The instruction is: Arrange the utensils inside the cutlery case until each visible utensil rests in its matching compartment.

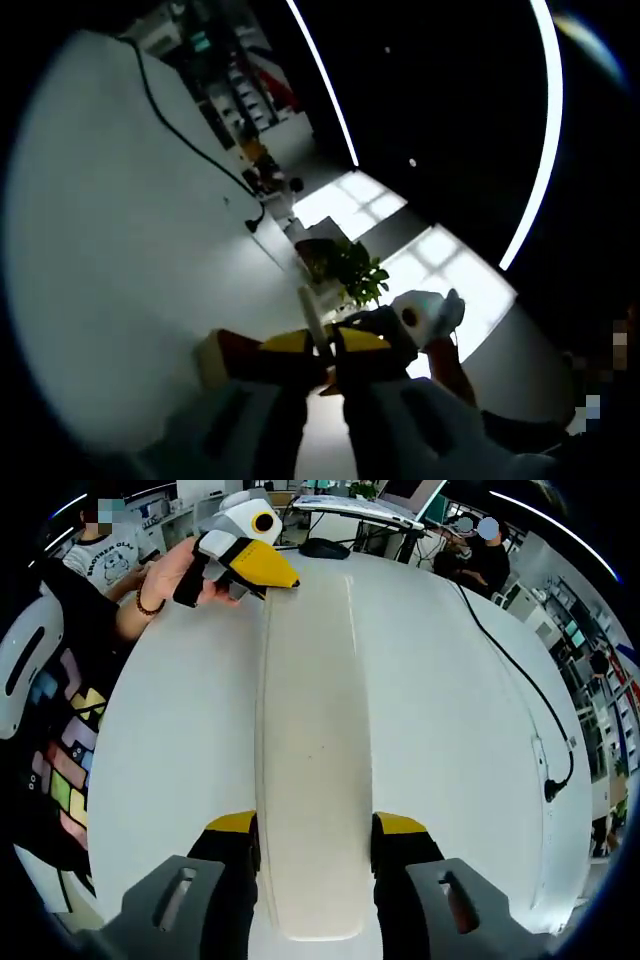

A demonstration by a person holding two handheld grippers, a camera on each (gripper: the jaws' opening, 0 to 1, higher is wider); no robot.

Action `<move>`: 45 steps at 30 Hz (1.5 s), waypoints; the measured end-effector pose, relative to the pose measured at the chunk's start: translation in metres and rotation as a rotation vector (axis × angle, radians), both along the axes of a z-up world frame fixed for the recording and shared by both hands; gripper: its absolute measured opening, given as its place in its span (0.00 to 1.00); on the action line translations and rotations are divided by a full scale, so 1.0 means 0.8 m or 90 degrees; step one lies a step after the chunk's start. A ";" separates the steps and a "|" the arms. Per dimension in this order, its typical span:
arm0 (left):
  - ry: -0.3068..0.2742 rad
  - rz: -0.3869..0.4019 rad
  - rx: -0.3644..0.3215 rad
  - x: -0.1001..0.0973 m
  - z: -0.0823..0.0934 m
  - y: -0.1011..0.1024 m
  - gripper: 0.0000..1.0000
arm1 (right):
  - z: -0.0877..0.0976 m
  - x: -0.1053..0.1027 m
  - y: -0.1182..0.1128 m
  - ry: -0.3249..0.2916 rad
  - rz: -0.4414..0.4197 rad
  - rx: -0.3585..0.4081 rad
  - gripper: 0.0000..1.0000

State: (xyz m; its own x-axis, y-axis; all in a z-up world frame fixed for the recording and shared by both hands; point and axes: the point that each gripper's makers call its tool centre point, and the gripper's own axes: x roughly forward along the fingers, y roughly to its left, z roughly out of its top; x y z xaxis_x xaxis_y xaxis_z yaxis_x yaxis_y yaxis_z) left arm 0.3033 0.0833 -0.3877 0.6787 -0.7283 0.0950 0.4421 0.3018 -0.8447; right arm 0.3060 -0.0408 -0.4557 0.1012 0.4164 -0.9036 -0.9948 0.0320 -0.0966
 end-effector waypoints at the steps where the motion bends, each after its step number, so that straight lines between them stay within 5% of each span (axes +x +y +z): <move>1: 0.002 0.000 0.000 0.000 -0.001 0.000 0.09 | 0.000 0.000 0.000 0.003 -0.002 0.001 0.45; 23: 0.026 0.016 0.042 0.001 -0.015 0.004 0.09 | 0.009 0.010 -0.028 0.039 -0.089 0.026 0.44; 35: 0.012 0.019 0.119 0.002 -0.024 0.007 0.11 | -0.002 0.004 -0.035 0.075 -0.106 -0.015 0.46; 40: -0.012 0.028 0.201 0.001 -0.030 0.012 0.13 | -0.003 -0.005 -0.036 0.103 -0.111 -0.044 0.45; 45: -0.018 0.041 0.233 0.003 -0.033 0.014 0.14 | -0.004 -0.008 -0.037 0.113 -0.115 -0.052 0.44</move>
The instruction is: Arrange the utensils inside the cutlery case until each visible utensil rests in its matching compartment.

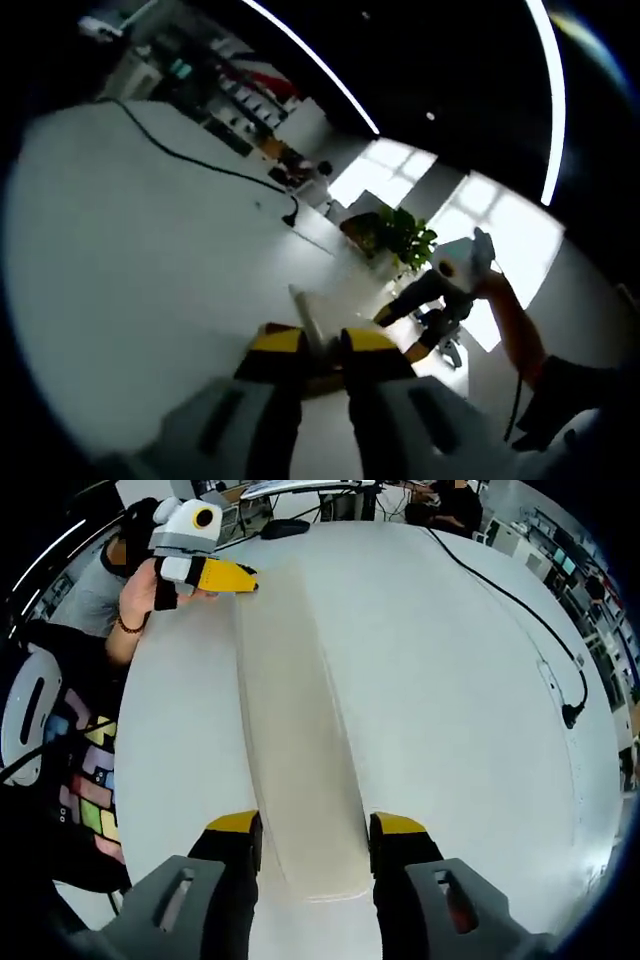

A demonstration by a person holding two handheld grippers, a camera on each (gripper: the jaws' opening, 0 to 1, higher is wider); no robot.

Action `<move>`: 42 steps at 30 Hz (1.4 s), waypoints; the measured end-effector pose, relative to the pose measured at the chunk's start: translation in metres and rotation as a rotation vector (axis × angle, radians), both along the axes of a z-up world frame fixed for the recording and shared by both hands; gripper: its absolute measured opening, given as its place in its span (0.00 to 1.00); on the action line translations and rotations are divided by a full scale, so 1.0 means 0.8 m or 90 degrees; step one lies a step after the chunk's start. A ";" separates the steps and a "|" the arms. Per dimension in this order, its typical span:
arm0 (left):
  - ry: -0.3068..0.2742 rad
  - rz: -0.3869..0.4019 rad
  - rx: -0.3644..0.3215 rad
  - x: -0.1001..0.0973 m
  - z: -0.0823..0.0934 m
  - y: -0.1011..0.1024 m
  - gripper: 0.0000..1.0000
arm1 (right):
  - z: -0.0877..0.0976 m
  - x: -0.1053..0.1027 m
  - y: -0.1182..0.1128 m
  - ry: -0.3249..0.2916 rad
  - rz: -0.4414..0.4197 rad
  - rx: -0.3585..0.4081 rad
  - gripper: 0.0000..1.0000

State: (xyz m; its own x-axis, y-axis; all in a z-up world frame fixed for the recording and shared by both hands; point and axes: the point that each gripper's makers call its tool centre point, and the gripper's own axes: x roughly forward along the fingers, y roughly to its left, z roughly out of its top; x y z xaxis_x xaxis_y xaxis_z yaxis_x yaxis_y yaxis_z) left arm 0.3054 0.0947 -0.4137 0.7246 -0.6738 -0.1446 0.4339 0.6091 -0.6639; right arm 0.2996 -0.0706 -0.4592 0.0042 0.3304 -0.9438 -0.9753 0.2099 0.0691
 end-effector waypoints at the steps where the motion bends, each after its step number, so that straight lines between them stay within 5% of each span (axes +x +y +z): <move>1: -0.002 0.003 0.011 0.000 -0.001 0.001 0.14 | 0.000 0.000 0.000 0.001 0.000 0.000 0.44; 7: -0.019 0.006 0.108 0.001 -0.011 0.009 0.15 | -0.004 0.000 0.000 0.013 -0.001 -0.020 0.44; 12: -0.028 0.013 0.141 0.001 -0.013 0.013 0.15 | -0.006 0.000 -0.001 0.020 -0.001 -0.030 0.44; 15: -0.068 0.035 0.226 0.005 -0.014 0.031 0.01 | -0.013 -0.002 -0.003 0.035 -0.009 -0.035 0.43; 18: -0.035 0.004 0.151 -0.006 -0.007 0.019 0.01 | -0.010 0.001 -0.001 0.006 0.017 -0.029 0.43; 23: -0.039 0.013 0.210 -0.002 -0.019 0.021 0.02 | -0.013 0.003 -0.003 0.004 0.021 -0.049 0.43; 28: -0.030 0.007 0.195 0.003 -0.018 0.027 0.04 | -0.013 0.004 -0.007 -0.001 0.035 -0.074 0.43; 38: -0.023 0.007 0.184 0.009 -0.029 0.013 0.24 | -0.016 0.005 -0.009 -0.006 0.048 -0.084 0.43; 39: 0.025 -0.008 0.184 0.000 -0.042 0.008 0.26 | -0.017 0.005 -0.009 -0.009 0.052 -0.085 0.43; 42: 0.012 -0.010 0.171 -0.001 -0.038 -0.001 0.29 | -0.017 0.004 -0.010 -0.018 0.063 -0.086 0.43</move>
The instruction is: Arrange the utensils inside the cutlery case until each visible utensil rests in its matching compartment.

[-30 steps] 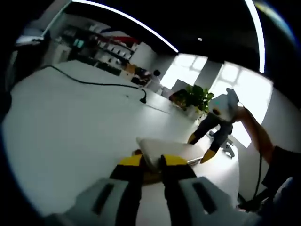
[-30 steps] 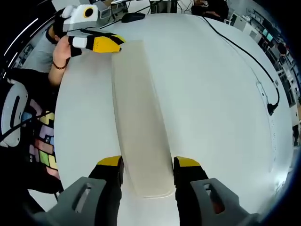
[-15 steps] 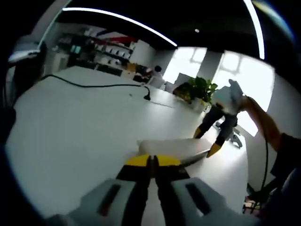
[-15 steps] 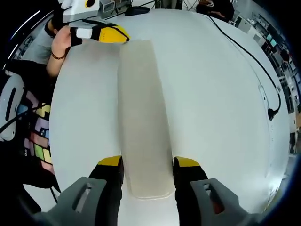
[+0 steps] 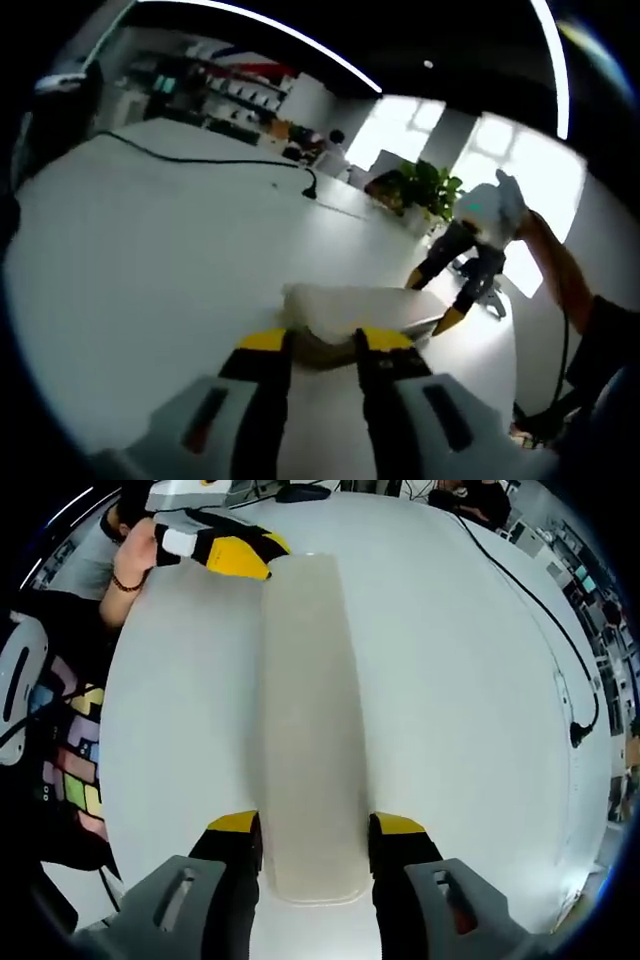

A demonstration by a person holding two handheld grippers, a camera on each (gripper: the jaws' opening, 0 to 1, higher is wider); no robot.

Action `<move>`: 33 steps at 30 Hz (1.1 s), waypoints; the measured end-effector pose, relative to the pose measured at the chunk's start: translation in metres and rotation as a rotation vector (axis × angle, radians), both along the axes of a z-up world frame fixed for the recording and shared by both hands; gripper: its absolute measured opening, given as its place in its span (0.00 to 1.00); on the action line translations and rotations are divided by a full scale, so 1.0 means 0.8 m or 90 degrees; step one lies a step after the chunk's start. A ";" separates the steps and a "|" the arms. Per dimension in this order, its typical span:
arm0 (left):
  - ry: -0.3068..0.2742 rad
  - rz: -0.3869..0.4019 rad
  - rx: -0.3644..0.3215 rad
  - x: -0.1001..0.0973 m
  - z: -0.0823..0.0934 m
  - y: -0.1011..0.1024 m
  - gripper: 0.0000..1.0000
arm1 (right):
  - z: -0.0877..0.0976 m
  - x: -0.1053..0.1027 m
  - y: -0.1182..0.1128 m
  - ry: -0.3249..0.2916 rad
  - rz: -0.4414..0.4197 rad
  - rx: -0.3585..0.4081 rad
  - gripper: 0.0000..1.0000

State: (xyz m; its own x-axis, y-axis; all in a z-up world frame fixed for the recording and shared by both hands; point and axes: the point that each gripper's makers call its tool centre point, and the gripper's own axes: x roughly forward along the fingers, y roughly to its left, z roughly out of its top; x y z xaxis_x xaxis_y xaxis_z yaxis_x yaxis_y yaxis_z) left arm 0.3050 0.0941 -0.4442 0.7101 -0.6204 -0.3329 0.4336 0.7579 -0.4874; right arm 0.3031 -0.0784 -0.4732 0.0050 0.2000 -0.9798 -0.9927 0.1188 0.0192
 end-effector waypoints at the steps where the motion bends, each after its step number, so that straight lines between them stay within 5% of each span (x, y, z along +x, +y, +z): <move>1: 0.001 0.003 -0.001 0.001 0.000 0.000 0.29 | 0.000 0.000 0.000 -0.002 0.001 0.000 0.43; 15: -0.007 0.013 -0.013 0.007 0.003 0.007 0.23 | 0.002 -0.004 -0.002 -0.017 -0.009 0.016 0.43; 26: -0.012 0.013 -0.004 0.007 0.003 0.007 0.22 | 0.056 -0.006 0.003 -0.090 0.004 0.055 0.32; 33: -0.014 0.014 -0.005 0.007 0.004 0.008 0.22 | 0.043 -0.004 -0.005 -0.082 -0.024 0.059 0.27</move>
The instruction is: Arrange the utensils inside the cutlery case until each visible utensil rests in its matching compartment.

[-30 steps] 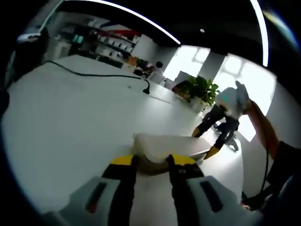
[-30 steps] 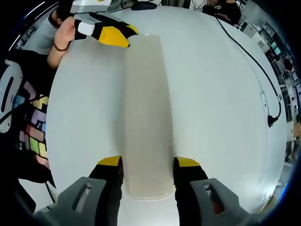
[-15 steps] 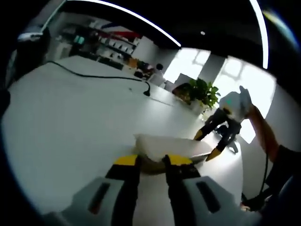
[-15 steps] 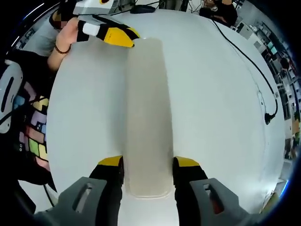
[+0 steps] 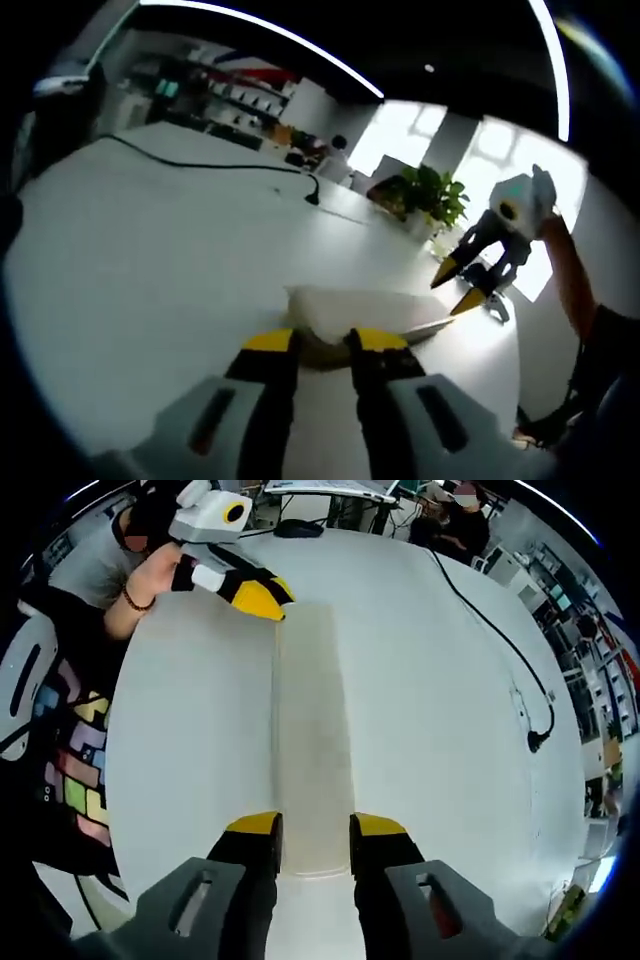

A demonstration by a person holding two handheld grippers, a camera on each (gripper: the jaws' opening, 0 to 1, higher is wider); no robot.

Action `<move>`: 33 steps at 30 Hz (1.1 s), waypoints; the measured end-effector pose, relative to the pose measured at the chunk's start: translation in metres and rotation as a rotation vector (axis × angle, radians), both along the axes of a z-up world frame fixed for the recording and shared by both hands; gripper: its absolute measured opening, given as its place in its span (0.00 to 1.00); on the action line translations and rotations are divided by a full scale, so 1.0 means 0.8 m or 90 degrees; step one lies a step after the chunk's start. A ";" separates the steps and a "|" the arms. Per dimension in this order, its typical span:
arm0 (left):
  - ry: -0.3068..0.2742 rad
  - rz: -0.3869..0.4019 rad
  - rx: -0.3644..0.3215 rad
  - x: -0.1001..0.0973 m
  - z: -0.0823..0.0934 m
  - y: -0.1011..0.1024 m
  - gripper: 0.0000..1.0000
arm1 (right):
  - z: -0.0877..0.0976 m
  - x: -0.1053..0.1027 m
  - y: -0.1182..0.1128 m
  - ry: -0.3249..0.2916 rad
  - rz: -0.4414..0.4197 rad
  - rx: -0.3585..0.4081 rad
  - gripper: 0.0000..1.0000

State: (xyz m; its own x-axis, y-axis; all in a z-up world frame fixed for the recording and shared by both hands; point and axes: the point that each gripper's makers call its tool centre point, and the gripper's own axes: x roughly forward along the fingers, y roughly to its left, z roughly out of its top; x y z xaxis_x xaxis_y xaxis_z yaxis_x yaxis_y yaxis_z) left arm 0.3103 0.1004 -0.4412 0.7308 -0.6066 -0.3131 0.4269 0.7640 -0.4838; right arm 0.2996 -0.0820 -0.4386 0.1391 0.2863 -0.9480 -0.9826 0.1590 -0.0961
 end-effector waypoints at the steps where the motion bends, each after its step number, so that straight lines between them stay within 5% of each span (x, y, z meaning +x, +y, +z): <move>1: 0.000 0.000 -0.001 0.000 0.000 0.000 0.22 | -0.002 0.002 -0.002 0.002 -0.006 0.000 0.27; 14: 0.007 0.004 -0.018 0.001 -0.001 0.001 0.22 | -0.005 -0.003 -0.001 0.064 -0.042 0.039 0.21; 33: 0.010 0.006 -0.020 -0.002 -0.001 0.001 0.22 | -0.008 -0.003 0.002 0.083 -0.016 -0.081 0.21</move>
State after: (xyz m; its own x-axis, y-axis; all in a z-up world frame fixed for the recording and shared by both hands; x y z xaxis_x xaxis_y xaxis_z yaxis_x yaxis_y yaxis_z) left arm 0.3083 0.1015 -0.4417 0.7320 -0.6091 -0.3053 0.4116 0.7524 -0.5142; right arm 0.2972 -0.0803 -0.4453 0.0175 0.1608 -0.9868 -0.9840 0.1778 0.0115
